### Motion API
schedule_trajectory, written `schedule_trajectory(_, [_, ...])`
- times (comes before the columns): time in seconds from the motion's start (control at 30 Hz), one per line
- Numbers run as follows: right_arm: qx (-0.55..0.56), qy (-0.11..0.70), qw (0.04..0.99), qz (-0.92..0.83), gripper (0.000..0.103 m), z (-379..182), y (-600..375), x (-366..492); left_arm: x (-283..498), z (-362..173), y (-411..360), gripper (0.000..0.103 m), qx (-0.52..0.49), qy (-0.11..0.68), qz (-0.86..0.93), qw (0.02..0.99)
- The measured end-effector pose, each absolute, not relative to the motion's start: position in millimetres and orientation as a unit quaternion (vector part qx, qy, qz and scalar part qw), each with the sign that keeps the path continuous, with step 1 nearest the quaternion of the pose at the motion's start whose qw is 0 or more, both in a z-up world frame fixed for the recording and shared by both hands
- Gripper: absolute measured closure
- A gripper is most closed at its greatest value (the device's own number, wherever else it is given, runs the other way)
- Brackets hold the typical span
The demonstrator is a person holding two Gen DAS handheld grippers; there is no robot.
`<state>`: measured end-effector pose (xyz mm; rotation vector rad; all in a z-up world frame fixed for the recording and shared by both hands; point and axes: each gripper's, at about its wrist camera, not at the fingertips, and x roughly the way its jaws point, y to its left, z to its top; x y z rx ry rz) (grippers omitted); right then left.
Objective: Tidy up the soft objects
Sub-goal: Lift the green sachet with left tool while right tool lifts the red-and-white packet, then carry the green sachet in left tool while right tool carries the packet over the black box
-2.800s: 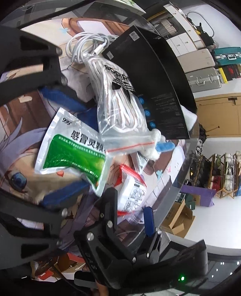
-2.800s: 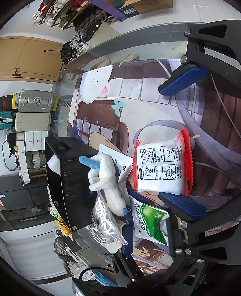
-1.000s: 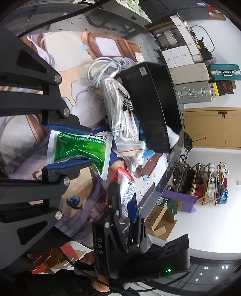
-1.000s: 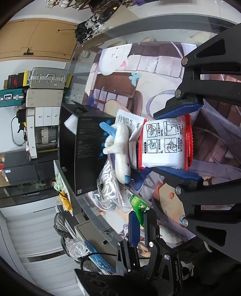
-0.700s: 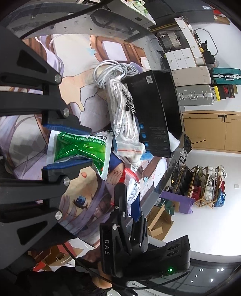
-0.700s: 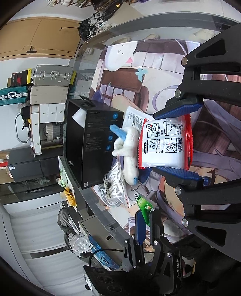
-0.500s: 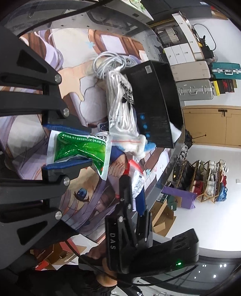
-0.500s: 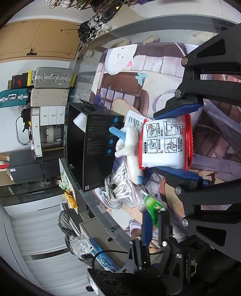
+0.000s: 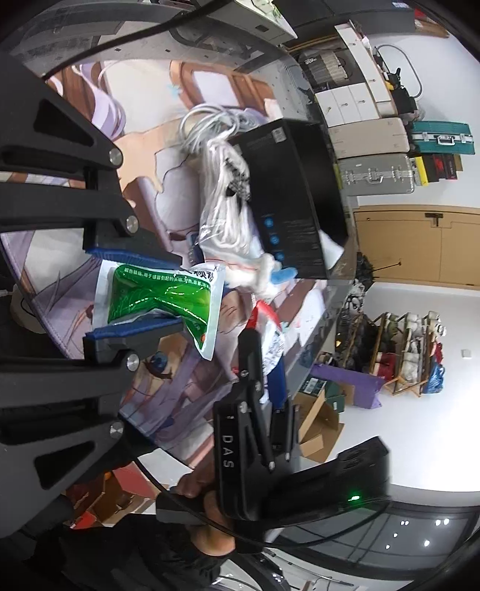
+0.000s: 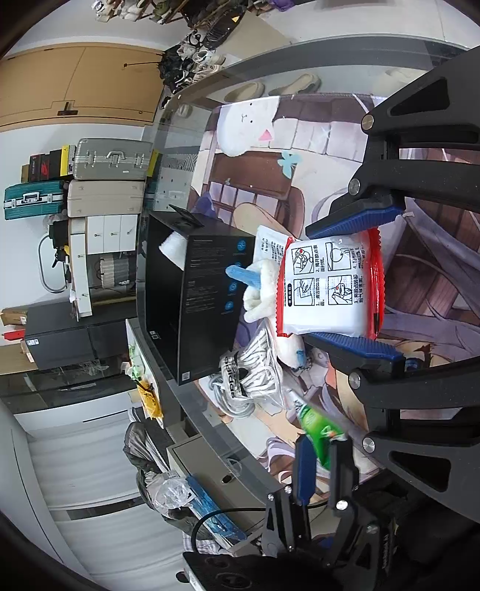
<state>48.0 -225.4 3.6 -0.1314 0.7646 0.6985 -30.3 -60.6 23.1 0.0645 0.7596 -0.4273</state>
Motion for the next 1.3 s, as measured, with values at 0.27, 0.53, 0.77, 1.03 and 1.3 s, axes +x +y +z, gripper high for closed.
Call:
schedule_trajectory(0.27, [-0.051,0.340,0.877,0.335,0.053,17.4,-230.4,44.4,-30.2,48.1,-46.2,0.078,0.001,0.334,-0.200,0.921])
schedule_trajectory(0.53, [-0.052,0.327,0.884,0.329,0.053,26.9,-227.5,42.6,-20.1,62.2,-30.2,0.078,-0.013,0.310,-0.171,0.935])
schedule_trajectory(0.77, [-0.056,0.316,0.890,0.324,0.053,36.8,-221.4,45.2,-0.5,67.4,-14.6,0.078,-0.032,0.295,-0.144,0.944])
schedule_trajectory(1.03, [-0.054,0.308,0.894,0.320,0.053,52.0,-208.6,54.1,27.5,72.6,-4.4,0.078,-0.047,0.282,-0.126,0.950])
schedule_trajectory(1.3, [-0.054,0.303,0.898,0.314,0.053,64.1,-195.7,69.1,51.1,78.8,1.9,0.078,-0.054,0.275,-0.115,0.953])
